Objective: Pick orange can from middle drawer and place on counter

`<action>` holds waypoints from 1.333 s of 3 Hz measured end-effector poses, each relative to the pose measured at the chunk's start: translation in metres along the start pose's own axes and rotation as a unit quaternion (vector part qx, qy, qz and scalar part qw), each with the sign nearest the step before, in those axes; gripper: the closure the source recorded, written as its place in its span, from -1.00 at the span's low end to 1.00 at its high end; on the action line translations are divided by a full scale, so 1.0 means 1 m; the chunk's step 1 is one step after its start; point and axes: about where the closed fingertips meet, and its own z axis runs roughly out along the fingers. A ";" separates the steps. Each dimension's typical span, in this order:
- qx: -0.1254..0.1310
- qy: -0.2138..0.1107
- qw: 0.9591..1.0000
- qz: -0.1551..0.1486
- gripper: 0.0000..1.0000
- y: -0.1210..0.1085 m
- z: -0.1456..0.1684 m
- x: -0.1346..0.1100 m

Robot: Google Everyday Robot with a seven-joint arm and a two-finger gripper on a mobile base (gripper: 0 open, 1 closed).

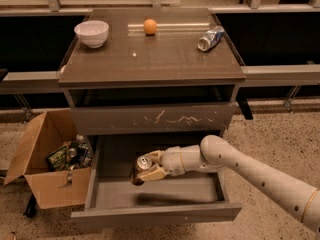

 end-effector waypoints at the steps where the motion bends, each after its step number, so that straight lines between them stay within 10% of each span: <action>1: -0.013 0.005 1.000 -0.026 1.00 -0.004 -0.008 -0.025; 4: -0.019 0.082 0.985 -0.148 1.00 0.000 -0.103 -0.194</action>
Offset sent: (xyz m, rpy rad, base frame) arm 0.0112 -0.0393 0.1799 -0.0241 -0.2467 0.1283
